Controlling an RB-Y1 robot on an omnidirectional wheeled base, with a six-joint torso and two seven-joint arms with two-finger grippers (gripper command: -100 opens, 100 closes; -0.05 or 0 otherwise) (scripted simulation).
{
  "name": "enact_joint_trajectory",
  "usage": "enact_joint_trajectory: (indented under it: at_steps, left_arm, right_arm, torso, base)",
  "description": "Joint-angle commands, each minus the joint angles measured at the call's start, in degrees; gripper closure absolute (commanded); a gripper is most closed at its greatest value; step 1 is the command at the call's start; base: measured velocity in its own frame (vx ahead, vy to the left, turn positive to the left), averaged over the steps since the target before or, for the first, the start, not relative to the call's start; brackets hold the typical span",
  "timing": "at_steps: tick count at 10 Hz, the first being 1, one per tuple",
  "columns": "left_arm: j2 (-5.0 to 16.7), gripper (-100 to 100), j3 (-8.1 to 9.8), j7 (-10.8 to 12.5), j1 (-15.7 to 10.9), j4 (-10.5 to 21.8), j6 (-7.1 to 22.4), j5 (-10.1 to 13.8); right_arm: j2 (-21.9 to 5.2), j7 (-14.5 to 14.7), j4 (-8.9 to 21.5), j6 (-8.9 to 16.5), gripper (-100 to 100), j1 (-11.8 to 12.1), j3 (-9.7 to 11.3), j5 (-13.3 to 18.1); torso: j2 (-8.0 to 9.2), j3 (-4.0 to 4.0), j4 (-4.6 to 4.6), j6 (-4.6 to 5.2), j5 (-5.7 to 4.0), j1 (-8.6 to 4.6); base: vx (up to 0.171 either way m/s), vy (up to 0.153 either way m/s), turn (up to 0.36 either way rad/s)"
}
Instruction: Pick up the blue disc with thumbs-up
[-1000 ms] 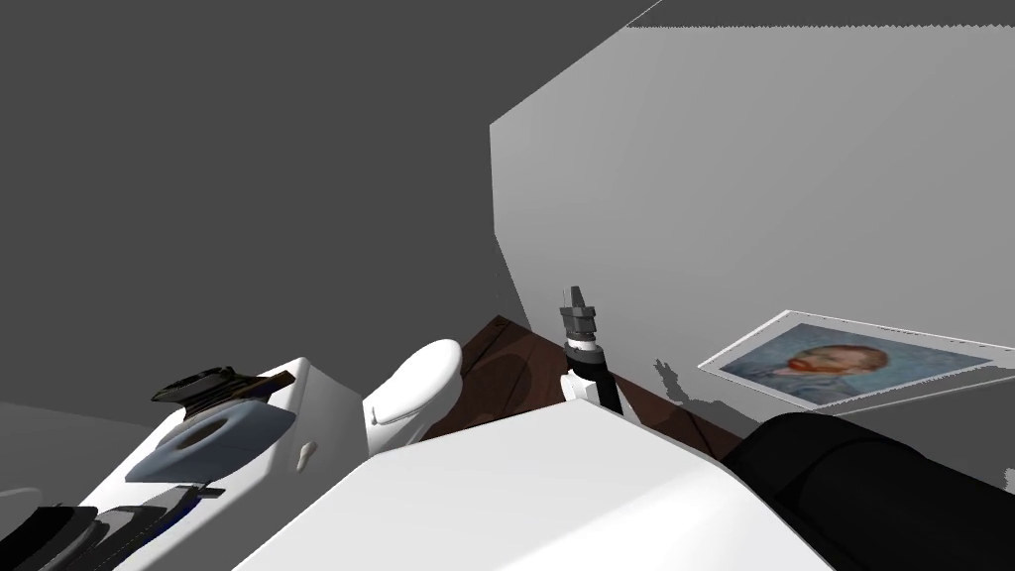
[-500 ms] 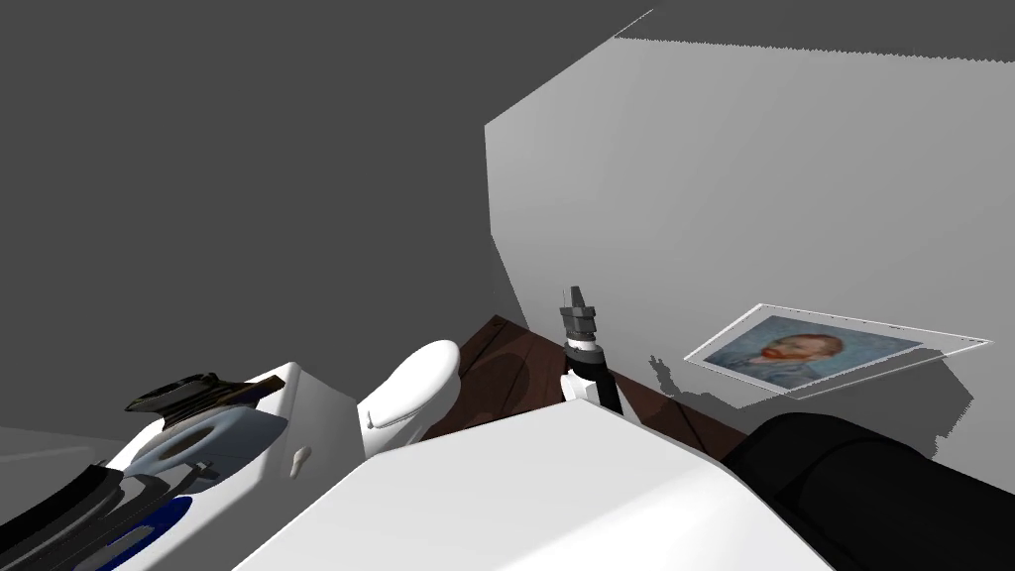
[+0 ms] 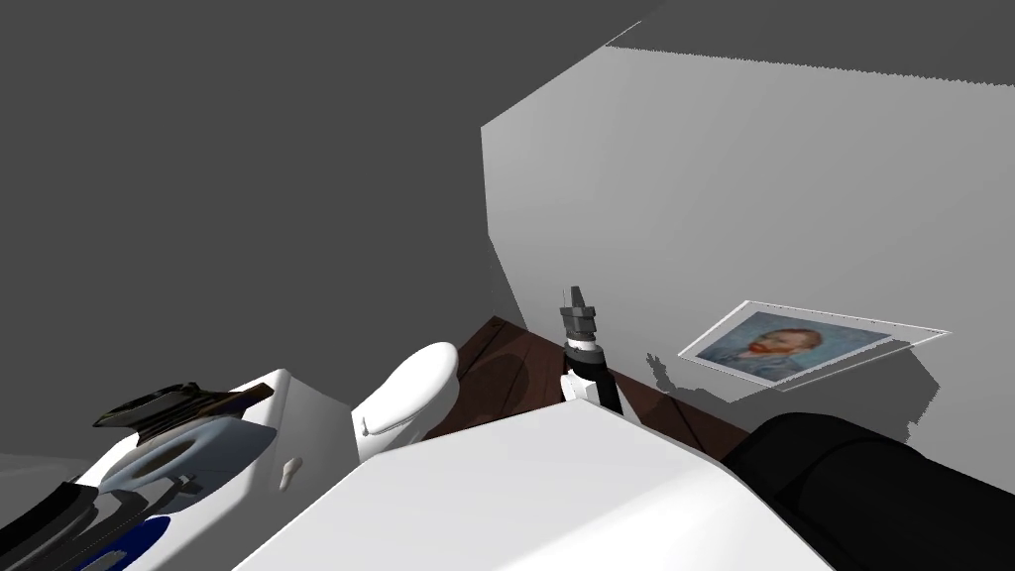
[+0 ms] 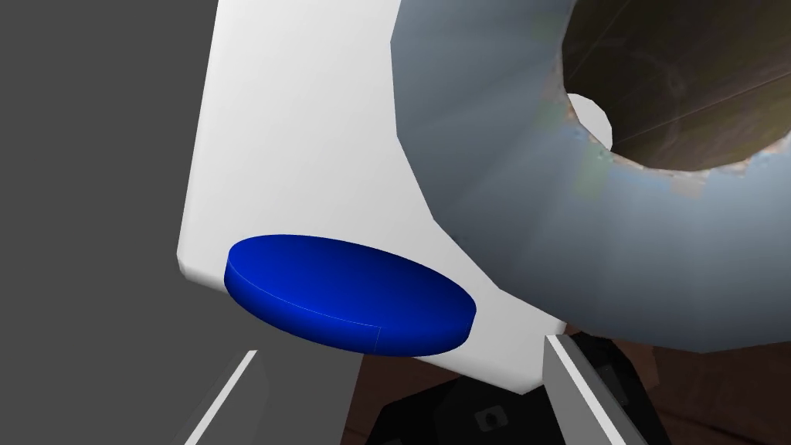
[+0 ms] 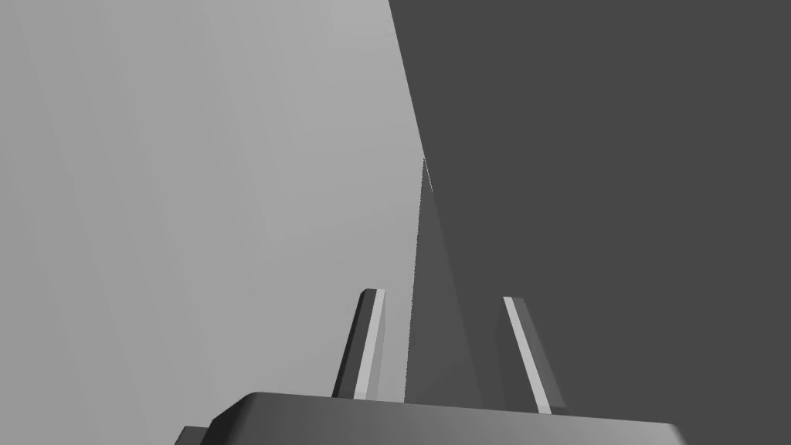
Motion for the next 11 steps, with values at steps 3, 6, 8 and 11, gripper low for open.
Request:
enact_joint_trajectory:
  at_steps: [3,6,8,11]
  left_arm:
    - [-1.8,-100,0.99,0.2,4.6,0.1,3.4,-0.8]
    - [-2.2,-100,0.89,0.0,4.7,0.1,3.5,-0.9]
    - [-2.3,100,0.92,0.1,4.8,0.1,3.6,-1.0]
    - [-2.3,100,0.89,0.2,4.8,0.1,3.6,-0.9]
  right_arm:
    - [0.0,0.0,0.0,0.0,0,0.0,0.0,0.0]
    - [0.0,0.0,0.0,0.0,0,0.0,0.0,0.0]
    - [0.0,0.0,0.0,0.0,0,0.0,0.0,0.0]
    - [0.0,0.0,0.0,0.0,0,0.0,0.0,0.0]
  torso:
    - [0.02,0.01,0.00,0.01,0.00,-0.01]
    - [0.05,0.02,0.01,0.00,0.00,-0.02]
    - [0.12,0.07,0.03,0.01,-0.01,-0.04]
    - [0.08,0.03,0.00,0.10,0.04,0.01]
  base:
    - [0.040,0.009,-0.047]
    - [0.023,0.004,-0.017]
    - [0.000,0.000,0.006]
    - [0.000,0.000,0.000]
